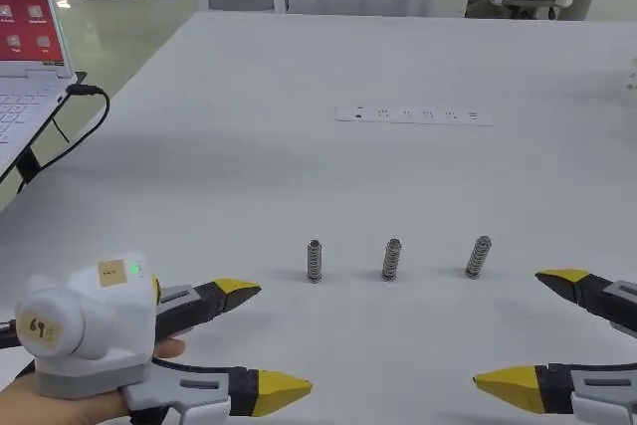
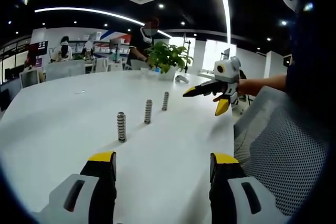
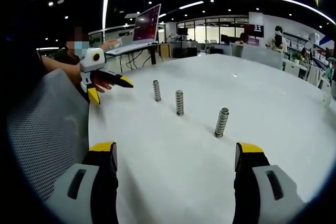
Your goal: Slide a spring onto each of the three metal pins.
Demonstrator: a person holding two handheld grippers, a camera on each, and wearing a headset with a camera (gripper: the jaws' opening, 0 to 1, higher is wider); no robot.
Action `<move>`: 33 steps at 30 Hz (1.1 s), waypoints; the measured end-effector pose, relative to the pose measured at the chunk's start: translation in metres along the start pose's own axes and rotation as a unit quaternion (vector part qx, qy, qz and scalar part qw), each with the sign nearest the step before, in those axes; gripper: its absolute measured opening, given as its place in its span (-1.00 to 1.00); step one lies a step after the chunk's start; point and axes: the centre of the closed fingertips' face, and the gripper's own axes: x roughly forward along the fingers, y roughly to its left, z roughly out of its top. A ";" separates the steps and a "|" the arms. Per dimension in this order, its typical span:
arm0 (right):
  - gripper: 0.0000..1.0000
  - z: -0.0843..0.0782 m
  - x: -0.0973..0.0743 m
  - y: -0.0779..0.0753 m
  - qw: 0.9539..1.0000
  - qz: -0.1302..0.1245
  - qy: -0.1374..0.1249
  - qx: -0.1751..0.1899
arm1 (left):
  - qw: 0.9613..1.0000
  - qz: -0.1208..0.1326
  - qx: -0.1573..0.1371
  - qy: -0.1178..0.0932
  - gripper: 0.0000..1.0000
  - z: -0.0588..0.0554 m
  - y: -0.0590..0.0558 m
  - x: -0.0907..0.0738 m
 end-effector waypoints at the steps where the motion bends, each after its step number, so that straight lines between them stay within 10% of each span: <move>1: 0.87 0.000 0.000 0.000 1.000 0.000 0.001 0.000 | 1.000 0.000 -0.001 0.000 0.38 0.000 0.000 0.000; 33: 0.88 0.000 -0.002 -0.004 1.000 -0.007 0.001 -0.001 | 1.000 0.017 -0.014 -0.001 0.69 -0.001 0.007 0.000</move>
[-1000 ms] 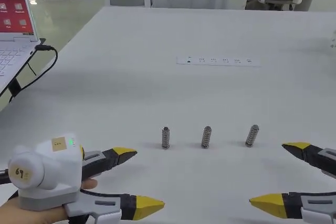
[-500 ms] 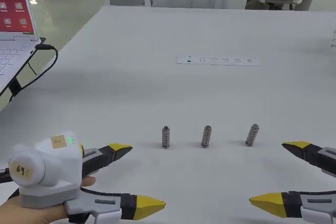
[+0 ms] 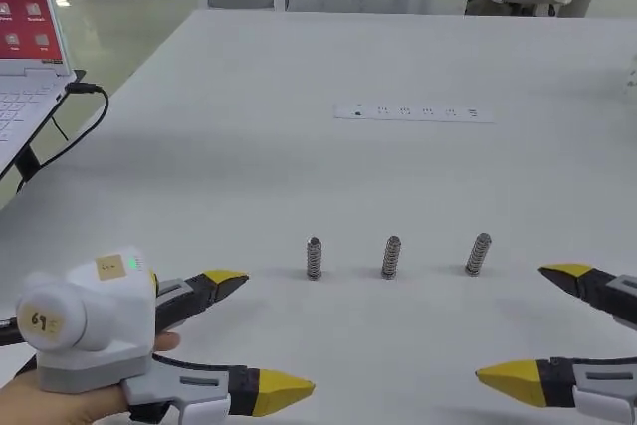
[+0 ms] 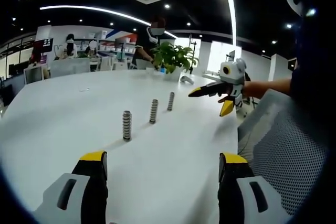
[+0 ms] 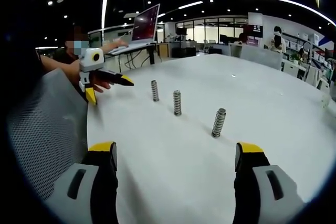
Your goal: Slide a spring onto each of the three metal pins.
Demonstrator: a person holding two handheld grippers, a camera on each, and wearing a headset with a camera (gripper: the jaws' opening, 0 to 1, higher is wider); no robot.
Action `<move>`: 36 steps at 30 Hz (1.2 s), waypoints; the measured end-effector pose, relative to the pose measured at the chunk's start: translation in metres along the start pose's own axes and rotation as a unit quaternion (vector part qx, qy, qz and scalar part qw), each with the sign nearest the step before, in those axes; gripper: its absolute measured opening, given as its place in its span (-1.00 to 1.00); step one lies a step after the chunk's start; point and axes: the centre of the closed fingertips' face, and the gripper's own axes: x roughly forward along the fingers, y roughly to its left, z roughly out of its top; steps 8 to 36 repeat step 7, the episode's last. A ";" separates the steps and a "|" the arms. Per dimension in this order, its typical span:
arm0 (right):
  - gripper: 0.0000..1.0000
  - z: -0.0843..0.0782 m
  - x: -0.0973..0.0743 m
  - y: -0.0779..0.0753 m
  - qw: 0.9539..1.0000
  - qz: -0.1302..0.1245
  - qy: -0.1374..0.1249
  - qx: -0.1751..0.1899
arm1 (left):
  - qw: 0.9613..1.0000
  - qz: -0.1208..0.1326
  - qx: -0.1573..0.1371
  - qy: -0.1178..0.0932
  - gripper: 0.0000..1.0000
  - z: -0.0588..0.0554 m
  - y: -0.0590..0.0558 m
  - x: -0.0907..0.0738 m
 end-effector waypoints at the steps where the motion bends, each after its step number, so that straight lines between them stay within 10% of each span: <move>1: 0.88 0.000 0.000 0.000 1.000 -0.001 0.000 0.000 | 1.000 -0.001 0.000 0.001 0.69 0.000 0.000 0.000; 36: 0.88 0.000 -0.001 -0.001 1.000 -0.002 0.000 0.000 | 1.000 -0.003 0.000 0.004 0.70 -0.001 -0.001 0.000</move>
